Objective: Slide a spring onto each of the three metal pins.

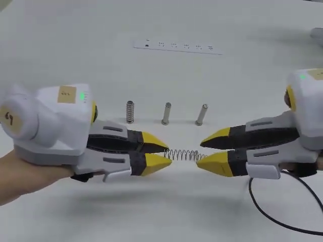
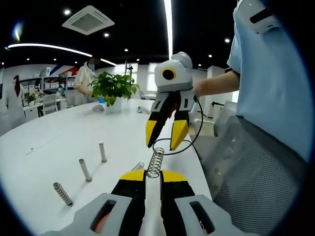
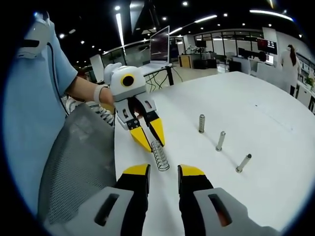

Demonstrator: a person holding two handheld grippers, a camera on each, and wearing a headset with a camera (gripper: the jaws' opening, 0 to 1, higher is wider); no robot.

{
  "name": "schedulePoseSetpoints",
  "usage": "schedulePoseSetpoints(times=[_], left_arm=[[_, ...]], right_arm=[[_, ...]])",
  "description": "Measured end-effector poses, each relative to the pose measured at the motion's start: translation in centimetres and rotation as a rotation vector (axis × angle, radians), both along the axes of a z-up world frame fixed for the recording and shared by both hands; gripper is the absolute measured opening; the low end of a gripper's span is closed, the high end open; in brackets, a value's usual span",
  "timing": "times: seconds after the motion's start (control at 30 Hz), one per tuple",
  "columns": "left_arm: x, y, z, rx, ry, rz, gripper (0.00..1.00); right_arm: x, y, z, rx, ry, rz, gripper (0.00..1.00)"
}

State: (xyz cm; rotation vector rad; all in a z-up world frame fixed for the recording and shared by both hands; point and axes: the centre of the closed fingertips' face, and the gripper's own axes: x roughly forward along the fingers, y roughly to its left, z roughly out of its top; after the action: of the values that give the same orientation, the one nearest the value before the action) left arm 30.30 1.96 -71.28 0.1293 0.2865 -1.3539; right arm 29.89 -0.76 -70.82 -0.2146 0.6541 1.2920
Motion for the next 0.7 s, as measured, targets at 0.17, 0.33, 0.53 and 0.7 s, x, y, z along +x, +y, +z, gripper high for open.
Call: schedulePoseSetpoints(times=[0.17, 0.33, 0.53, 0.7], left_arm=[[-0.27, -0.10, 0.00, -0.001, 0.004, -0.013, 0.03], [-0.56, -0.23, 0.05, -0.004, 0.009, -0.024, 0.03], [-0.68, -0.33, 0.06, -0.007, 0.014, -0.029, 0.03], [-0.74, -0.30, 0.01, -0.004, 0.017, -0.035, 0.03]], right_arm=[[-0.28, 0.15, -0.30, -0.001, 0.015, 0.013, 0.18], [-0.49, 0.26, -0.55, -0.003, 0.026, 0.022, 0.16], [-0.84, 0.37, -0.73, -0.007, 0.034, 0.038, 0.12], [-0.88, 0.43, -0.71, -0.006, 0.033, 0.041, 0.09]])
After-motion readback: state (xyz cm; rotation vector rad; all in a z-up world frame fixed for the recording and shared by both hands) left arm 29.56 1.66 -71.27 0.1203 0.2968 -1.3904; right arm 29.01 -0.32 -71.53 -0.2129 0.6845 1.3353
